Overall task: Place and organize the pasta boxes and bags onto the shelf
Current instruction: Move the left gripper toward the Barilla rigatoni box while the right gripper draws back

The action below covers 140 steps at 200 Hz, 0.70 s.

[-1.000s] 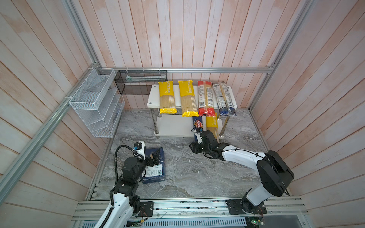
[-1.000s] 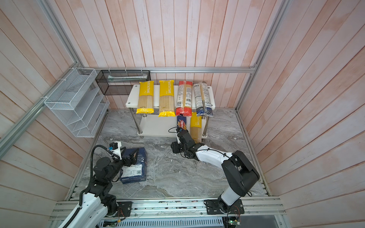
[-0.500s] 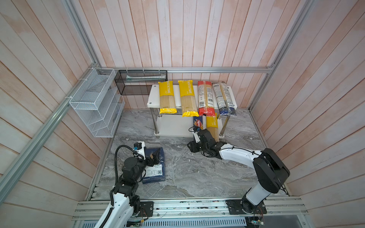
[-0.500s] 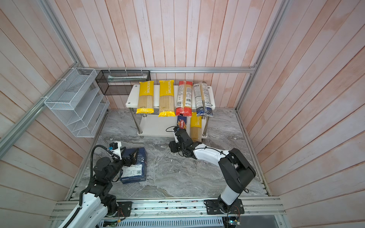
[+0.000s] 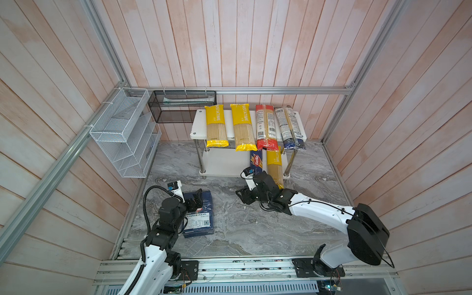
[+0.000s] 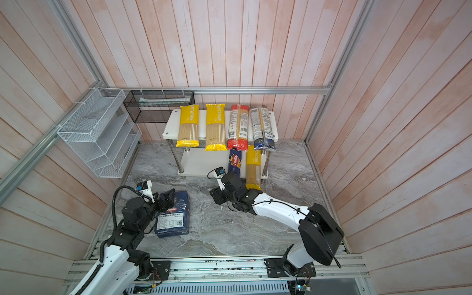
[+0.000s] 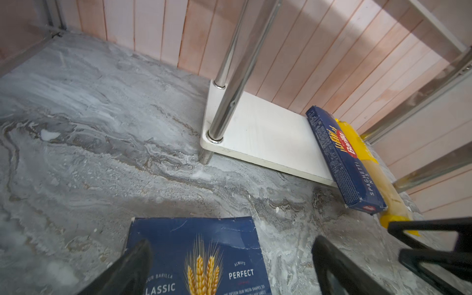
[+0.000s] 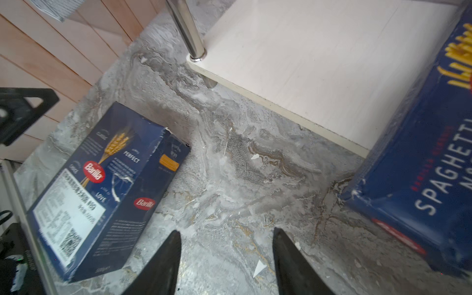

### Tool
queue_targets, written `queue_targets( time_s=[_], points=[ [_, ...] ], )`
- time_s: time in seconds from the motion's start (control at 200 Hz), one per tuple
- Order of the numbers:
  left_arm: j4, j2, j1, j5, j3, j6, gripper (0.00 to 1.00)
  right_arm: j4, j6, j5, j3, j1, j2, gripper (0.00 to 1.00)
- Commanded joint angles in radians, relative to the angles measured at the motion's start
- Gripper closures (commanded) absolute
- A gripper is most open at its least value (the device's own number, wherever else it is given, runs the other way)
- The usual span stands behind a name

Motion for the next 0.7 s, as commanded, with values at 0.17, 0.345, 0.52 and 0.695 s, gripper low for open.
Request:
queue_targets(
  time_s=[0.17,0.345,0.52,0.695],
  points=[
    [-0.232,0.066,0.035,-0.116,0.145,-0.104,0.0,-0.02,0.002,-0.096,-0.171,0.006,-0.218,0.4],
    [-0.224,0.123,0.088,-0.063,0.15,-0.115,0.0,-0.008,0.02,-0.131,-0.273,0.009,-0.386,0.39],
    [-0.203,0.163,0.139,-0.018,0.12,-0.126,0.0,-0.036,0.038,-0.089,-0.353,0.01,-0.542,0.39],
    [-0.138,0.186,0.175,0.055,0.078,-0.154,0.0,-0.046,0.054,-0.07,-0.402,0.01,-0.628,0.38]
  ],
)
